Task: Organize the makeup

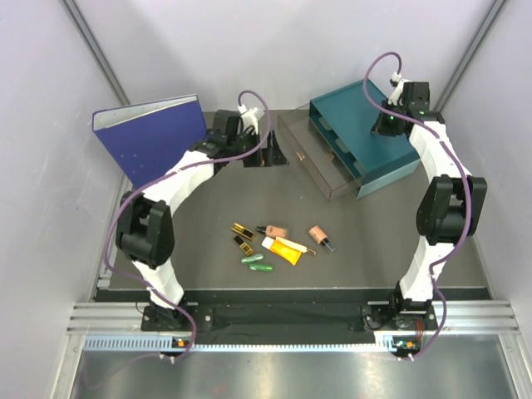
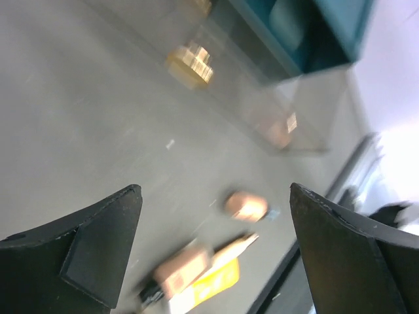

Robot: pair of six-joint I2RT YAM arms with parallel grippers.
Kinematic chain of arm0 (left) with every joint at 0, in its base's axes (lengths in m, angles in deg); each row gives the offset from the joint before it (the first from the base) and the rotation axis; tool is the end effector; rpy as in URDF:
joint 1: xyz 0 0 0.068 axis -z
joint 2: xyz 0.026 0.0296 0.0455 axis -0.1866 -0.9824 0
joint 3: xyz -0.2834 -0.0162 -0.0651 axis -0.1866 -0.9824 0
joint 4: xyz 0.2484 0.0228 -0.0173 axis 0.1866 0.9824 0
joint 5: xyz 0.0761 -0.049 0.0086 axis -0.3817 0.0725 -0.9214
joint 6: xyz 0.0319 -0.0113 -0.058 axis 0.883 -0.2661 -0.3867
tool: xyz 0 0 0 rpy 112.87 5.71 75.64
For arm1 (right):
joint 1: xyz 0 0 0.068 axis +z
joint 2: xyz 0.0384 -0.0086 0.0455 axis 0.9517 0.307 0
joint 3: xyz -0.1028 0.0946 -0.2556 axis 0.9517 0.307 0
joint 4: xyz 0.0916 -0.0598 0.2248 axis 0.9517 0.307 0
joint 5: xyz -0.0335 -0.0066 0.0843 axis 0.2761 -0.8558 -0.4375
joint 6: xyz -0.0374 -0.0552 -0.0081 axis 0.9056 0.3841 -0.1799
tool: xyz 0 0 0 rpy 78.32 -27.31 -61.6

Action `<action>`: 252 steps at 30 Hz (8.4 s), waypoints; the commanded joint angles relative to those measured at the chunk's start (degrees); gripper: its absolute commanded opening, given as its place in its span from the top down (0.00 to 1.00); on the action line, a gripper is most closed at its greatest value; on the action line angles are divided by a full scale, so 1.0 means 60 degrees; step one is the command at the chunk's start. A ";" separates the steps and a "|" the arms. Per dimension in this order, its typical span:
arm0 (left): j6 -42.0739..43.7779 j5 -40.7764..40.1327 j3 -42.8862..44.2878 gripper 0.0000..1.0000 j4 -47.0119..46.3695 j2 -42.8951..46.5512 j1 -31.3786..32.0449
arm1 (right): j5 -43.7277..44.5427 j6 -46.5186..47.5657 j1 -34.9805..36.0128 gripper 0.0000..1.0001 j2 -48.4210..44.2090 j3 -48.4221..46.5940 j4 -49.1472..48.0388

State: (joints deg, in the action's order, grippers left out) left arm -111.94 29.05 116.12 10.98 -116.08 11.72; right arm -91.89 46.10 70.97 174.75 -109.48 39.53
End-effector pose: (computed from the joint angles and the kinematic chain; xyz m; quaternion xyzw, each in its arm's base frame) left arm 0.3770 -0.1889 0.3067 0.1156 0.8460 -0.4233 0.3031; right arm 0.4532 0.0033 0.3136 0.0243 0.9038 0.1312 0.4067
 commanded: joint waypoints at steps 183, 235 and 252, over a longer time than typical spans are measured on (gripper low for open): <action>0.6731 -0.1253 0.1544 0.20 0.4355 -0.0460 0.4119 | -0.0149 0.0075 0.0426 1.00 0.0590 0.0481 0.1087; 0.5927 -0.4871 0.0915 0.17 0.3550 -0.0566 0.4618 | 0.0729 0.0734 0.0352 0.64 -0.4785 0.3234 0.1071; 0.6058 -0.4329 0.0270 0.18 0.3183 -0.0082 0.3417 | 0.3613 0.0472 0.0294 0.37 -0.4744 0.6488 0.1893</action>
State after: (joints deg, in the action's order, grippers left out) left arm -75.94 1.31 118.00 32.03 -120.38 32.38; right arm -77.64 49.99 72.74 143.04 -69.43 53.89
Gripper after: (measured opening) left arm 0.827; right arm 0.613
